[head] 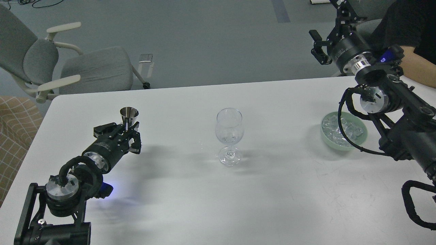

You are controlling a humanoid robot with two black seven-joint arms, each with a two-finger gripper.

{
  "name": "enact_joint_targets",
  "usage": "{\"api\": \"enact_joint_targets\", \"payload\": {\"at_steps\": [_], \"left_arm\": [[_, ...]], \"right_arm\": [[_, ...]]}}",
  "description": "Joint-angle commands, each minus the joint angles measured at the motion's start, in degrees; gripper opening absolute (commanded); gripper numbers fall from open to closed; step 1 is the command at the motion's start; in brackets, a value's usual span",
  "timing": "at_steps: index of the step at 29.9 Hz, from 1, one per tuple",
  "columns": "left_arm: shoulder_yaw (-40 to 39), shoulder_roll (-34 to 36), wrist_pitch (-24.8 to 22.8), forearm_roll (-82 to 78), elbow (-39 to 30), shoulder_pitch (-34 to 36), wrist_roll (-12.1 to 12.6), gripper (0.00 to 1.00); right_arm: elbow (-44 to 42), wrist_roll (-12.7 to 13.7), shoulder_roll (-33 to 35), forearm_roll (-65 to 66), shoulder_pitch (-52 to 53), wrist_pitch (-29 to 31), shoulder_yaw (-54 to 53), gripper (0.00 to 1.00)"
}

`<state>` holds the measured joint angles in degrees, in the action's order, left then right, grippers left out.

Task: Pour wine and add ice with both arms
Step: 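Carry the jigger back and lower it onto the table with the left gripper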

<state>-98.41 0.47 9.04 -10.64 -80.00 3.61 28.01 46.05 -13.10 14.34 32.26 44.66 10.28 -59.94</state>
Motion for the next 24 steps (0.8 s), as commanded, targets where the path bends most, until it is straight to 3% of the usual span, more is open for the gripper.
{"api": "enact_joint_targets", "payload": {"at_steps": [1, 14, 24], "left_arm": [[-0.99, 0.05, -1.74, 1.05, 1.33, -0.01, -0.01, 0.08], [-1.08, 0.14, -3.59, 2.64, 4.94, 0.08, -0.01, 0.28], [-0.99, 0.41, -3.59, 3.52, 5.02, 0.08, -0.01, 0.34]], "right_arm": [[0.0, 0.0, -0.1, 0.0, -0.02, 0.01, 0.0, 1.0], [0.0, 0.0, -0.02, 0.0, -0.19, 0.01, 0.71, 1.0], [0.0, 0.0, -0.19, 0.0, -0.19, 0.01, 0.79, 1.0]]}}
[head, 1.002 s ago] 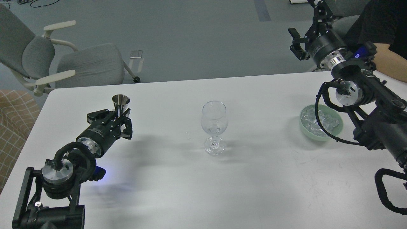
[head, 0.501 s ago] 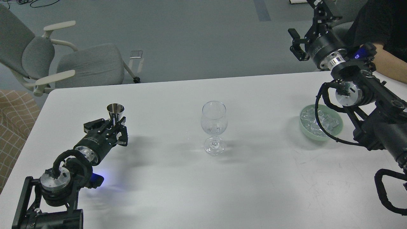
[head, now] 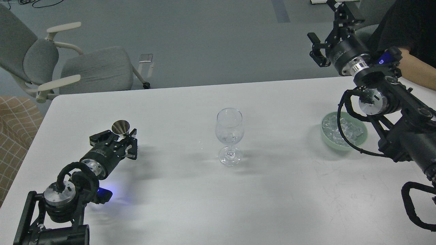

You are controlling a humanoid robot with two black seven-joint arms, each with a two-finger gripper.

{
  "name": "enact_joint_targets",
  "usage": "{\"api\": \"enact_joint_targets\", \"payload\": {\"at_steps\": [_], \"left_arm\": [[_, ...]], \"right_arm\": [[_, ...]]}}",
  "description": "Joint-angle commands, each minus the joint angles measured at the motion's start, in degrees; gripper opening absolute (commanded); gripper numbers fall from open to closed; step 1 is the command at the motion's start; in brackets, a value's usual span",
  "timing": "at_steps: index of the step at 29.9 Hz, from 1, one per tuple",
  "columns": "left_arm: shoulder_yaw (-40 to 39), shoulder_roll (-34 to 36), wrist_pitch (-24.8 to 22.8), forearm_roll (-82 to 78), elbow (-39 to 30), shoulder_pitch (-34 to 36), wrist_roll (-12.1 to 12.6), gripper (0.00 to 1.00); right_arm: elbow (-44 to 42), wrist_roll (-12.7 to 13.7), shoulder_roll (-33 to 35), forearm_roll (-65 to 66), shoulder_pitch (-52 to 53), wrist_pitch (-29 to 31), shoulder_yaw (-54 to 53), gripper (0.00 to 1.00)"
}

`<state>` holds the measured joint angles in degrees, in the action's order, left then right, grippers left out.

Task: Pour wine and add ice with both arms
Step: 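Carry the jigger back and lower it onto the table with the left gripper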

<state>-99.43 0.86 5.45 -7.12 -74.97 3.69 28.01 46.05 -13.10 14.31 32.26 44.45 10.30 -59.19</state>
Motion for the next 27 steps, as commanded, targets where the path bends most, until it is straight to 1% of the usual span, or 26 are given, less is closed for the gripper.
{"api": "enact_joint_targets", "payload": {"at_steps": [1, 9, 12, 15, 16, 18, 21, 22, 23, 24, 25, 27], "left_arm": [[0.02, 0.02, 0.0, 0.0, 0.0, 0.0, -0.01, 0.35], [0.11, 0.2, 0.0, 0.0, 0.0, 0.0, -0.01, 0.4], [0.37, 0.28, 0.0, -0.09, 0.0, 0.0, -0.01, 0.44], [0.46, 0.28, 0.0, -0.09, 0.0, 0.09, -0.01, 0.51], [0.46, 0.28, 0.0, -0.09, 0.0, 0.09, -0.01, 0.55], [0.46, 0.28, 0.0, -0.09, 0.0, 0.01, -0.01, 0.57], [0.55, 0.37, 0.0, -0.09, 0.0, 0.01, -0.01, 0.65], [0.55, 0.46, 0.0, -0.09, 0.0, 0.0, -0.01, 0.73], [0.55, 0.46, 0.0, -0.09, 0.0, -0.08, -0.01, 0.78], [0.55, 0.55, -0.09, 0.0, 0.0, -0.08, -0.01, 0.89], [0.55, 0.63, -0.18, -0.09, 0.0, -0.08, -0.01, 0.97], [0.55, 0.81, -0.44, -0.09, -0.08, -0.17, -0.01, 0.97]], "right_arm": [[0.0, 0.0, -0.16, 0.09, 0.02, -0.01, 0.04, 1.0], [0.0, 0.0, -0.16, 0.0, 0.02, -0.01, 0.04, 1.0], [0.0, 0.0, -0.16, 0.09, 0.02, -0.01, 0.04, 1.0], [0.0, 0.0, -0.07, 0.0, 0.02, -0.01, 0.04, 1.0], [0.0, 0.0, -0.07, 0.0, 0.02, -0.1, 0.04, 1.0], [0.0, 0.0, 0.01, 0.0, 0.02, -0.1, -0.04, 1.0], [0.0, 0.0, 0.1, 0.0, 0.02, -0.01, 0.04, 1.0], [0.0, 0.0, 0.1, 0.0, 0.02, -0.01, 0.04, 1.0], [0.0, 0.0, 0.1, 0.0, 0.02, -0.01, 0.04, 1.0], [0.0, 0.0, 0.1, 0.0, 0.02, -0.01, -0.04, 1.0], [0.0, 0.0, 0.1, 0.0, 0.02, -0.01, -0.04, 1.0], [0.0, 0.0, 0.1, 0.0, 0.02, -0.01, -0.04, 1.0]]}}
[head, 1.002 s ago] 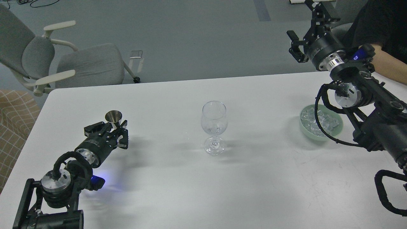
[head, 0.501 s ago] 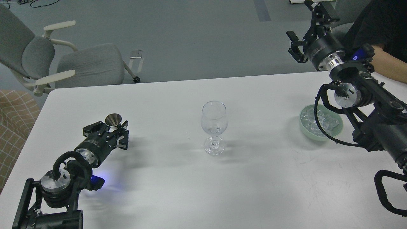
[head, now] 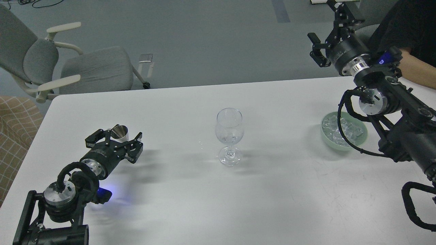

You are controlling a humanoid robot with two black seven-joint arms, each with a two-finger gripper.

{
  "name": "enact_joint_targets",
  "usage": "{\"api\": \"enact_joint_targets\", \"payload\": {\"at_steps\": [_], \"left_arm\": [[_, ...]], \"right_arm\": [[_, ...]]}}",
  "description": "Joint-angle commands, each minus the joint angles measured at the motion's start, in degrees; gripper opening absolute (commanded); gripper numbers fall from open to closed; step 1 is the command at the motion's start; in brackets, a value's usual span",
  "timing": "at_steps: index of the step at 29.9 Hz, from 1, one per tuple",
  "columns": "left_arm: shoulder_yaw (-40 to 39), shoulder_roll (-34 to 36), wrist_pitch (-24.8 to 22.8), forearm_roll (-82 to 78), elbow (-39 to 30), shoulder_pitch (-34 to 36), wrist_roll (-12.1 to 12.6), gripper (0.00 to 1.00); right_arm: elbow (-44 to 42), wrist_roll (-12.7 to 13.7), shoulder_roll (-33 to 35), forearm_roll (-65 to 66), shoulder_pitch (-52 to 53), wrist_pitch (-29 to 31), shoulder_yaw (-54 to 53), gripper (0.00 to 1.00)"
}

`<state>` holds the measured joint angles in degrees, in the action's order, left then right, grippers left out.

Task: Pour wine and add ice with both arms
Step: 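Carry the jigger back and lower it onto the table with the left gripper, then open the left gripper and raise it away from the jigger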

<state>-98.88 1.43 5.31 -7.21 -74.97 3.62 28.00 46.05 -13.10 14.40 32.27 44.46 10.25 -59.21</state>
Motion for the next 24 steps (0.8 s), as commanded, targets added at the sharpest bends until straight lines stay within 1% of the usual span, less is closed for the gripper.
{"api": "enact_joint_targets", "payload": {"at_steps": [1, 4, 6, 7, 9, 12, 13, 16, 18, 20, 22, 24], "left_arm": [[0.0, 0.33, -1.09, 0.0, -0.09, -0.37, 0.0, 0.98], [-0.18, 0.33, -4.07, 0.0, -0.44, -2.47, 0.0, 0.98], [-0.53, 0.42, -7.14, -0.08, -0.79, -4.75, 0.0, 0.98], [-0.53, 0.42, -7.16, -0.08, -0.79, -4.76, 0.0, 0.98], [-1.14, 1.03, -8.99, -0.08, -0.79, -6.77, 0.0, 0.98], [-2.19, 2.43, -10.32, 0.09, -0.88, -9.15, 0.0, 0.98], [-2.2, 2.44, -10.32, 0.09, -0.88, -9.16, 0.0, 0.98], [-4.48, 4.37, -12.86, 0.27, -0.7, -9.77, 0.0, 0.98], [-6.41, 5.68, -16.45, 0.79, -0.27, -9.77, 0.0, 0.98], [-7.12, 6.39, -18.49, 0.8, -0.09, -9.77, 0.0, 0.98], [-8.87, 7.18, -21.65, 0.71, 0.0, -9.77, 0.0, 0.98], [-11.59, 7.54, -26.38, 0.36, 0.0, -9.6, 0.0, 0.98]], "right_arm": [[0.0, 0.0, 0.01, -0.01, 0.01, -0.05, -0.03, 1.0], [0.0, 0.0, 0.01, -0.01, 0.01, 0.03, -0.03, 1.0], [0.0, 0.0, 0.01, -0.01, 0.01, 0.03, -0.03, 1.0], [0.0, 0.0, 0.01, -0.01, 0.01, 0.03, -0.03, 1.0], [0.0, 0.0, 0.1, -0.01, 0.01, -0.05, -0.03, 1.0], [0.0, 0.0, 0.27, -0.01, 0.01, -0.05, -0.03, 1.0], [0.0, 0.0, 0.27, -0.01, 0.01, -0.05, -0.03, 1.0], [0.0, 0.0, 0.27, -0.01, -0.08, -0.05, -0.03, 1.0], [0.0, 0.0, 0.27, -0.01, -0.08, 0.03, -0.03, 1.0], [0.0, 0.0, 0.27, -0.01, -0.08, 0.03, -0.03, 1.0], [0.0, 0.0, 0.19, -0.01, -0.08, 0.03, -0.03, 1.0], [0.09, 0.0, 0.19, -0.01, -0.08, 0.03, -0.03, 1.0]]}}
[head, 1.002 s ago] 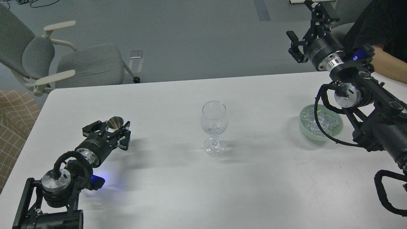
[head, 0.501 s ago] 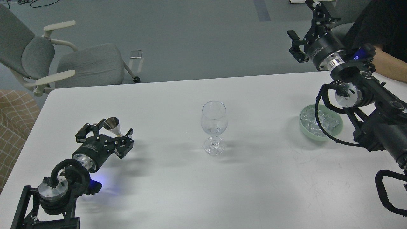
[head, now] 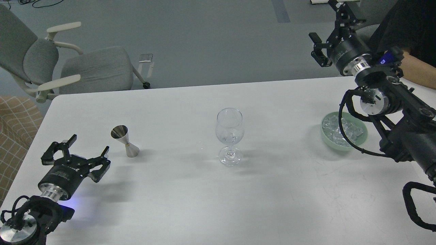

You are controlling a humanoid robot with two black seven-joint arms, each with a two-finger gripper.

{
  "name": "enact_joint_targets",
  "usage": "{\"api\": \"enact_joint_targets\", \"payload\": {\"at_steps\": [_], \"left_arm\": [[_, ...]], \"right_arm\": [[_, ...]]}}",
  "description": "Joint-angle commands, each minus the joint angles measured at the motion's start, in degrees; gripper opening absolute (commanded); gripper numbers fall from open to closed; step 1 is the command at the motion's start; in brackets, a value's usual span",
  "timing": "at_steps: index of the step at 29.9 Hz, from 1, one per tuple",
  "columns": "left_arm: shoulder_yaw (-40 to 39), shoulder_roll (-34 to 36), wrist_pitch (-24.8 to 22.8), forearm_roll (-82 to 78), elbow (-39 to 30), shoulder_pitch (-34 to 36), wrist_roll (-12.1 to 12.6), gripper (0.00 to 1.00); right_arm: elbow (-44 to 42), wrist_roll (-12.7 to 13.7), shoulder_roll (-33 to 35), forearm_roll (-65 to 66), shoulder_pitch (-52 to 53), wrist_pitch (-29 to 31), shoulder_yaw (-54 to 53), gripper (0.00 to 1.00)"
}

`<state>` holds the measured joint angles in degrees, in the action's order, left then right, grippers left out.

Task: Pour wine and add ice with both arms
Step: 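Open the left gripper and raise it away from the jigger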

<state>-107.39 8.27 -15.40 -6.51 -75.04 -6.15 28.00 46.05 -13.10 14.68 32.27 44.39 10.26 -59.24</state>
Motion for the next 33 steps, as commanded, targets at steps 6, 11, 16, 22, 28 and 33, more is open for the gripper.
{"api": "enact_joint_targets", "payload": {"at_steps": [6, 11, 16, 22, 28, 33], "left_arm": [[-3.8, 6.31, -11.31, -2.01, 0.07, 1.14, 0.0, 0.98], [-3.01, 13.61, -12.6, -6.75, 2.34, 7.0, 0.0, 0.98], [2.51, 16.16, -12.6, -18.66, 7.09, 16.84, 0.0, 0.98], [10.69, 15.81, -11.84, -26.27, 9.12, 26.97, -1.89, 0.98], [19.49, 15.73, -4.21, -26.27, 9.12, 33.21, -6.37, 0.98], [20.02, 15.11, -3.76, -25.66, 8.95, 33.48, -11.48, 0.98]], "right_arm": [[0.09, 0.0, 0.0, -0.01, -0.09, 0.02, 0.01, 1.0], [2.54, 0.0, 2.01, 0.08, -0.18, 0.11, 0.18, 1.0], [5.79, 0.0, 5.7, 0.16, -0.79, 0.11, 2.11, 1.0], [13.7, -0.09, 14.22, 2.53, -3.95, 0.11, 4.58, 1.0], [23.63, -0.09, 24.95, 13.51, -10.01, 0.02, 4.66, 1.0], [32.41, -0.35, 34.87, 23.43, -15.81, -3.31, 4.66, 1.0]]}}
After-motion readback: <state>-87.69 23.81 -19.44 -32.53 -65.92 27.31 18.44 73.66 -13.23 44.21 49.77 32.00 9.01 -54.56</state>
